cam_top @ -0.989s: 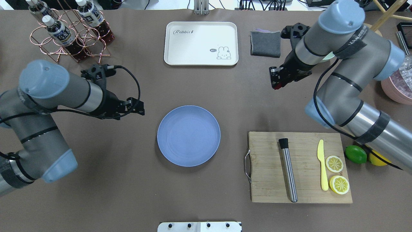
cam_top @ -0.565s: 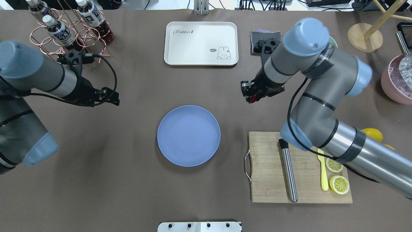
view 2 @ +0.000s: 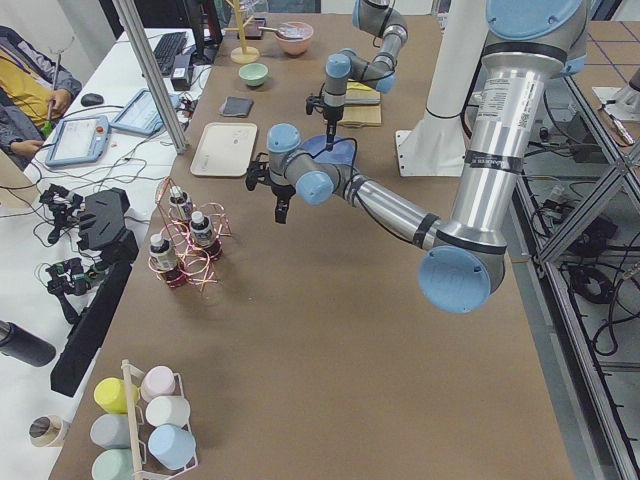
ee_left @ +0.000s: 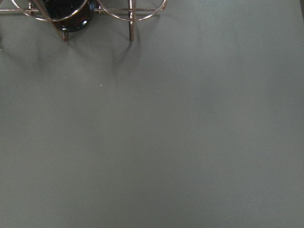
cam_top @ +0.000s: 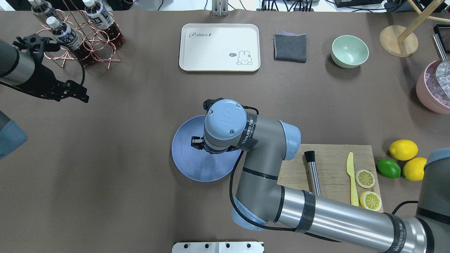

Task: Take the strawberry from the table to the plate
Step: 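Carry the strawberry over the blue plate with the right gripper and lower it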

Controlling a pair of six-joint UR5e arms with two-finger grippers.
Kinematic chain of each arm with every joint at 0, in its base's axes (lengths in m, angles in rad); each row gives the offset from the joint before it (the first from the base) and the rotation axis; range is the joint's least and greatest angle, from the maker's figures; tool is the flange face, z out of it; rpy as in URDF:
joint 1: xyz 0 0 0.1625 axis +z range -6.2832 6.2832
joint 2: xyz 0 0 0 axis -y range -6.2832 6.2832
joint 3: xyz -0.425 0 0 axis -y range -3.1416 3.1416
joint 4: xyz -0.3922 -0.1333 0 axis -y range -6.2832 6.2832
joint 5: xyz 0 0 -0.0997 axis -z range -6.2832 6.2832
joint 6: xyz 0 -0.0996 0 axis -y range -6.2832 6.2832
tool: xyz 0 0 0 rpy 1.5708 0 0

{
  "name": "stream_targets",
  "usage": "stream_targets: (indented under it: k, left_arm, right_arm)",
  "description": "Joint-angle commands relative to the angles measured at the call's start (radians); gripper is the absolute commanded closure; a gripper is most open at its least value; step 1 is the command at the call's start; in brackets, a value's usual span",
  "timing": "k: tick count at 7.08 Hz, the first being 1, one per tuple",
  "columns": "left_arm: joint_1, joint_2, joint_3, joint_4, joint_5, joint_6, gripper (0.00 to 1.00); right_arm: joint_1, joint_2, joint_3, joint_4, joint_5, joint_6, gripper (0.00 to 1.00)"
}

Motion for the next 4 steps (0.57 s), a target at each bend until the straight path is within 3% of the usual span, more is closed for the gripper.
stream_targets:
  k: [1, 2, 4]
  left_arm:
    - [-0.002, 0.013, -0.011, 0.000, -0.002, 0.001, 0.03]
    - [-0.002, 0.016, -0.016, 0.000, -0.002, 0.001, 0.03]
    - [-0.002, 0.015, -0.020, 0.006, -0.001, 0.000, 0.03]
  right_arm:
    - [-0.012, 0.010, -0.038, 0.024, -0.027, 0.003, 0.74]
    - [-0.012, 0.012, -0.036, 0.024, -0.027, 0.003, 0.01]
    - [0.014, 0.003, 0.005, 0.017, -0.010, -0.005, 0.00]
